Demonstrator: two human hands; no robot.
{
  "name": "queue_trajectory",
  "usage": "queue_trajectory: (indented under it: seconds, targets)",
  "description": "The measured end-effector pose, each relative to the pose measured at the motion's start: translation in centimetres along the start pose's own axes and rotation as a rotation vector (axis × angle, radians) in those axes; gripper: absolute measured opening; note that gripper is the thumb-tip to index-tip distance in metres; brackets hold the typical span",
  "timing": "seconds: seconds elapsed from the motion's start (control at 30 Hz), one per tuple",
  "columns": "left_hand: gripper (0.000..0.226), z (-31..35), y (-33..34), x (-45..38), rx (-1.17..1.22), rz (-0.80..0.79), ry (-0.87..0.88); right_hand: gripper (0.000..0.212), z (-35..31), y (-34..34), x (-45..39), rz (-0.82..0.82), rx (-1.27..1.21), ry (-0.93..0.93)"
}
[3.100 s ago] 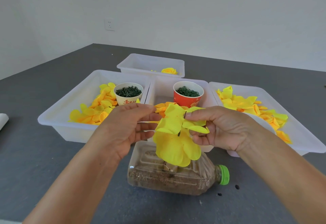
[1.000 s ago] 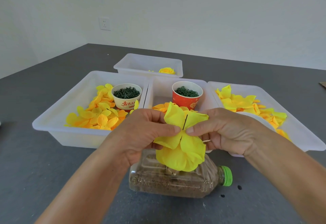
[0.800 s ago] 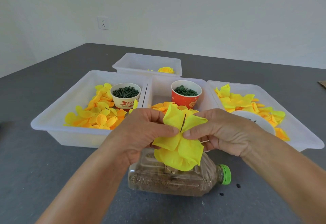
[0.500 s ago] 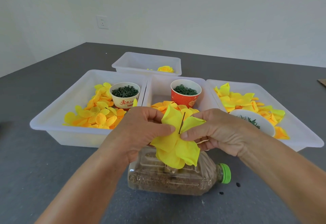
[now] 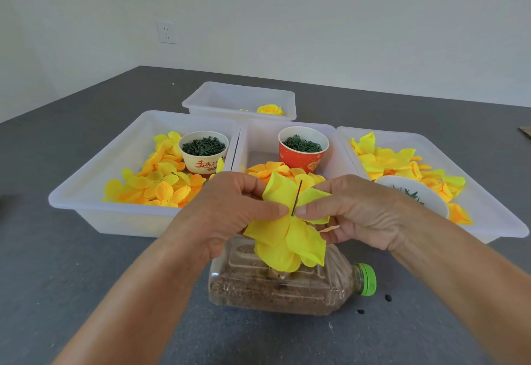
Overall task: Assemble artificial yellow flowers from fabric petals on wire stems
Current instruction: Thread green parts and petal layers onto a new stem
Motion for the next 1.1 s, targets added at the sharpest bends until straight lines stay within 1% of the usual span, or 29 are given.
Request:
queue_trajectory:
  seconds: [0.1,0.2,0.27,0.4,0.5,0.63,0.7,0.77,0.87,0.93,1.03,1.1]
  targets:
    - [0.016,-0.2,0.2,0.0,0.005,-0.012,-0.016,0.019,0.3,-0.1,-0.2,0.026,0.017,0.019]
    - [0.015,-0.6,0.2,-0.1,0.003,-0.001,-0.037,0.03,0.8,-0.3,-0.5,0.061,0.039,0.047]
    - [0.017,-0.8,0.2,-0.2,-0.011,0.0,-0.051,0.033,1.0,-0.3,-0.7,0.071,0.056,0.053]
    - [0.019,-1.1,0.3,-0.2,-0.018,-0.018,-0.08,0.027,1.3,-0.2,-0.8,0.07,0.053,0.062]
    - [0.025,-1.3,0.2,-0.1,-0.024,-0.012,-0.093,0.019,1.3,-0.2,-0.8,0.062,0.062,0.06]
    - [0.029,-1.3,0.2,-0.2,-0.028,-0.047,-0.091,0.023,1.2,-0.3,-0.5,0.078,0.085,0.052]
    - [0.029,-1.3,0.2,-0.1,-0.033,-0.054,-0.087,0.026,0.9,-0.5,-0.2,0.101,0.105,0.011]
    - [0.031,-1.3,0.0,0.0,-0.034,-0.043,-0.076,0.027,0.2,-0.7,0.2,0.148,0.145,-0.078]
    - [0.034,-1.0,-0.6,0.2,-0.087,0.003,-0.022,0.034,-1.3,-1.1,1.3,0.276,0.274,-0.251]
    - [0.035,-0.7,-0.9,0.3,-0.106,0.034,0.003,0.036,-2.0,-1.2,2.0,0.336,0.349,-0.331]
    - [0.038,0.0,-0.9,0.7,-0.136,0.05,0.054,0.027,-2.4,-0.9,2.3,0.325,0.368,-0.38]
    - [0.039,0.9,-1.1,1.2,-0.2,0.09,0.164,0.02,-2.4,-0.6,2.3,0.285,0.345,-0.387]
Point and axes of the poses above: each hand's wrist, its own x-axis away from the middle knuckle, its own y-axis out of the palm, z = x × y, the point moved 9 cm from there along -x, towards the middle knuckle, and after that the axes turned 6 degrees about x, right-handed, at the moved point
